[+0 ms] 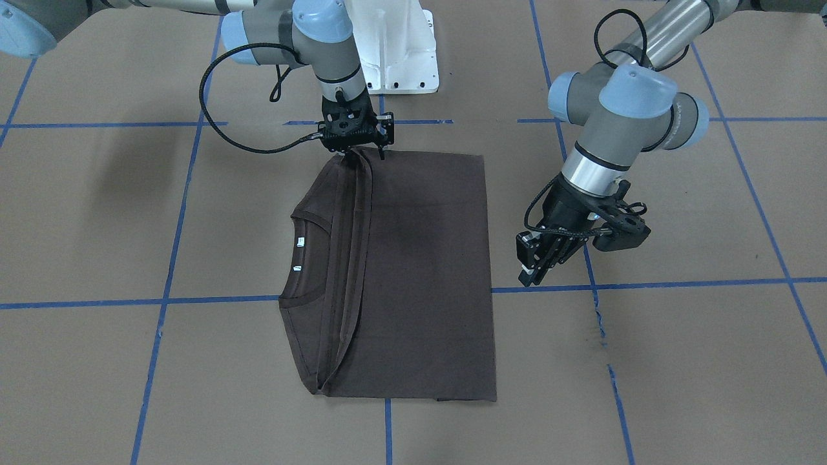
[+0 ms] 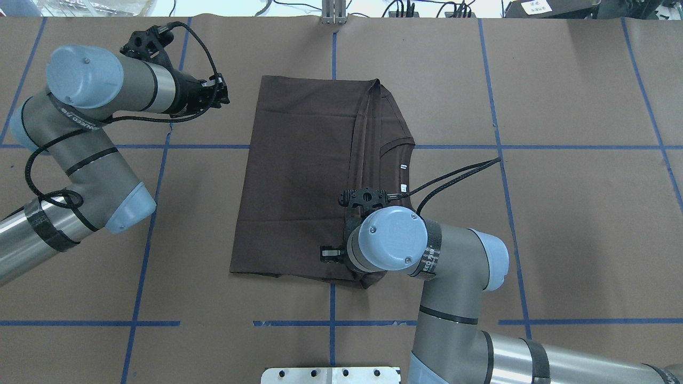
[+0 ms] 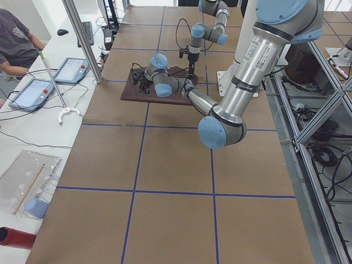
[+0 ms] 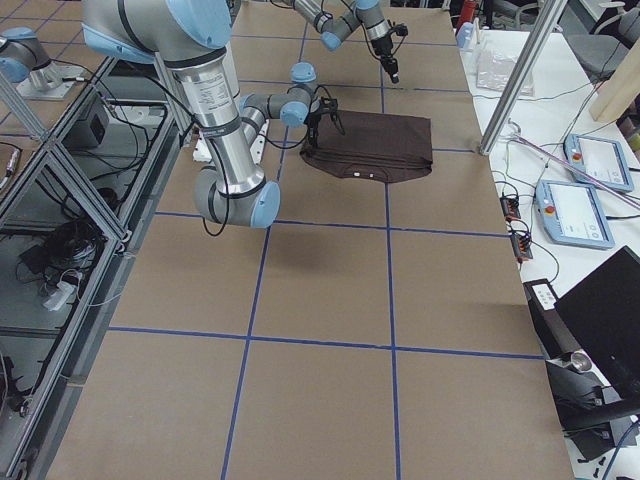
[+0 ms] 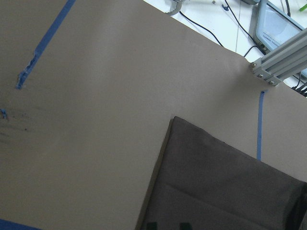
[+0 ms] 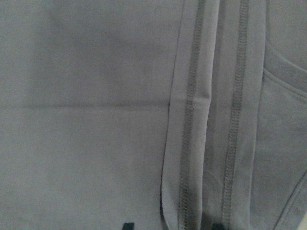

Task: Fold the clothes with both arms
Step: 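Move the right gripper to the shirt's near corner by the collar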

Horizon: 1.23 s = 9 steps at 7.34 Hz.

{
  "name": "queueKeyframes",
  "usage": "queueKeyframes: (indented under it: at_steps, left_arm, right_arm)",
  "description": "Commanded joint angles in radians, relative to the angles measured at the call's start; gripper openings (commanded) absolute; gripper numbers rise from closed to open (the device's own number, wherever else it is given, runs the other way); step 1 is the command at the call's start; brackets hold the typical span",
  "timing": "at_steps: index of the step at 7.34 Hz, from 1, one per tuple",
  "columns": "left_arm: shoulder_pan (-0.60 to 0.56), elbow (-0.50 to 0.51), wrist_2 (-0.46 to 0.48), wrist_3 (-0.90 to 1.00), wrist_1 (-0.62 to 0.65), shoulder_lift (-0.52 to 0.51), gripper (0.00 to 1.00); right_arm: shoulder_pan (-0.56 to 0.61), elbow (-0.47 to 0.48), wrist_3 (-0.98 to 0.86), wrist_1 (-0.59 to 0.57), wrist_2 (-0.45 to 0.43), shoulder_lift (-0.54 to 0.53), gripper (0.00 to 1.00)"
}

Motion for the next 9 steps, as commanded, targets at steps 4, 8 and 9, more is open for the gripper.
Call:
queueKeyframes:
  at_steps: [4, 8, 9]
  left_arm:
    - [-0.001, -0.007, -0.001, -0.002, 0.003, 0.000, 0.28]
    - [-0.001, -0.048, -0.001, -0.002, 0.051, -0.002, 0.28]
    - [-0.001, -0.062, -0.003, -0.002, 0.075, -0.002, 0.28]
  right_arm:
    - [-0.004, 0.025, -0.002, 0.009, 0.002, -0.052, 0.00]
    - [-0.017, 0.162, 0.000, 0.009, 0.001, -0.180, 0.00]
    - [-0.041, 0.165, 0.016, 0.009, -0.011, -0.190, 0.83]
